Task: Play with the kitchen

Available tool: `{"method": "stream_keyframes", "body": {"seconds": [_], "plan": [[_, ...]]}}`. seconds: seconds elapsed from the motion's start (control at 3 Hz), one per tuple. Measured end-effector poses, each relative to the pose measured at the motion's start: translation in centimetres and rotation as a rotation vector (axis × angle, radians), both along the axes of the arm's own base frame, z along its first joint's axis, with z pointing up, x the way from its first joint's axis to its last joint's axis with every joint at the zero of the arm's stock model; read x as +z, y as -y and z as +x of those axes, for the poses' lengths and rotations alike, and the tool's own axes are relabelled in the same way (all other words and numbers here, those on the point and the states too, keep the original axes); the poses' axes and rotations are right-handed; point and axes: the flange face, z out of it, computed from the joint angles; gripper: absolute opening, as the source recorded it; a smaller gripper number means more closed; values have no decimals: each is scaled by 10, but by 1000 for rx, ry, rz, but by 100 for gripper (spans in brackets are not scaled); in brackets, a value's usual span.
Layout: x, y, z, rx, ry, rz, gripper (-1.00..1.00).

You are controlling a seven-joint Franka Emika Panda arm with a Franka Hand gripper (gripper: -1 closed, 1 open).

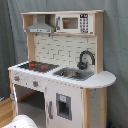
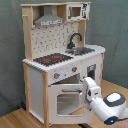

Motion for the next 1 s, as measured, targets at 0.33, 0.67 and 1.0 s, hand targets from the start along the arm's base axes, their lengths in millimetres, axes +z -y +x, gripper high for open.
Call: {"method": "stream_keyframes", "body": {"seconds": [0.33, 0.67, 1.0], "plan": [[35, -5, -9, 1, 22, -64, 100], [67, -7, -17, -13, 23, -120, 100], [91, -5, -22, -30, 12, -164, 100]]}}
